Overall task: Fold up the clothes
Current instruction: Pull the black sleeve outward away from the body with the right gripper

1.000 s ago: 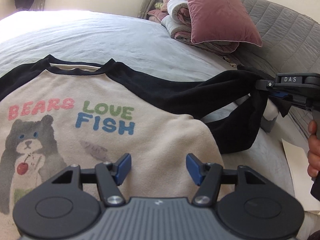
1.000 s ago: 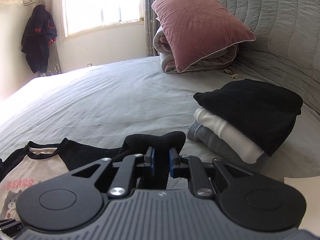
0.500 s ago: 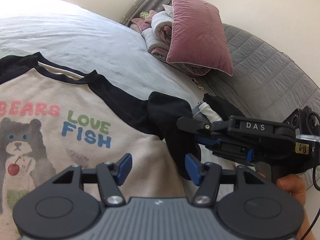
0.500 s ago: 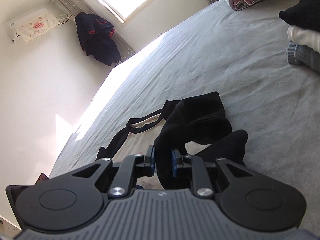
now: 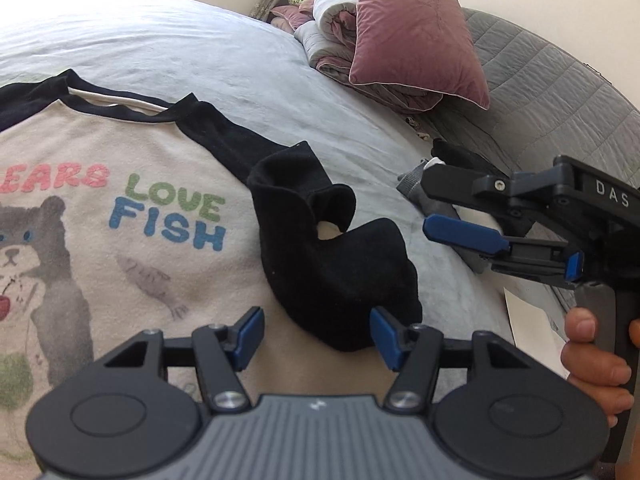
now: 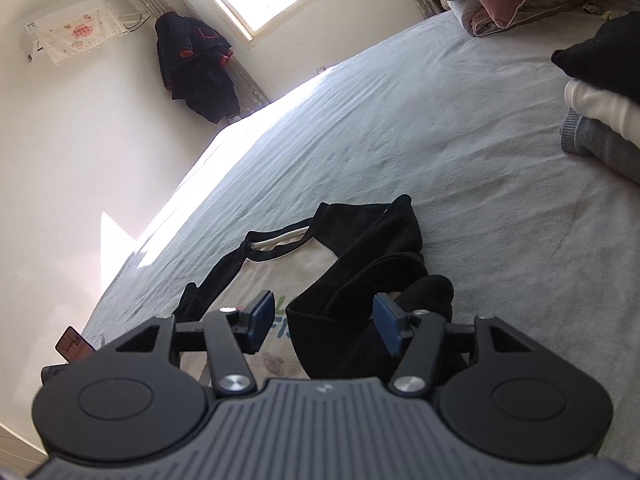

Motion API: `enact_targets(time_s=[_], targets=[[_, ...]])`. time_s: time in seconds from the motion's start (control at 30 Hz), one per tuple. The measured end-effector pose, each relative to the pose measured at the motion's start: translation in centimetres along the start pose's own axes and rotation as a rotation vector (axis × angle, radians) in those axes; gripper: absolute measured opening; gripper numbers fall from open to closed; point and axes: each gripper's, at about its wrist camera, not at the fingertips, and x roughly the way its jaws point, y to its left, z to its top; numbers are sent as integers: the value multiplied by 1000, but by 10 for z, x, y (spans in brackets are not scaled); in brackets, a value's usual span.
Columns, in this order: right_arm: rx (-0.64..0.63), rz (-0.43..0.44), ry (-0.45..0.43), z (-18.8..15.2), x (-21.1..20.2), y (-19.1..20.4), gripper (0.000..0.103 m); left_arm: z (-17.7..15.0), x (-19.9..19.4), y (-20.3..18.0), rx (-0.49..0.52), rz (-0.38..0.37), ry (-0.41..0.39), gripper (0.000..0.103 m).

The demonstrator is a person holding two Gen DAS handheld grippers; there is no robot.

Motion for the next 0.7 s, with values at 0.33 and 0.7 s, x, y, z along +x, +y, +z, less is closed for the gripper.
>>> enact_targets(time_s=[0.33,0.7], targets=[[73,-166,172,-19,23,-31,11,2,-2,5,-18,10,-4,59],[165,-329,-112,9,-44,-49,7,7,-10,7,-49,-14,-19,59]])
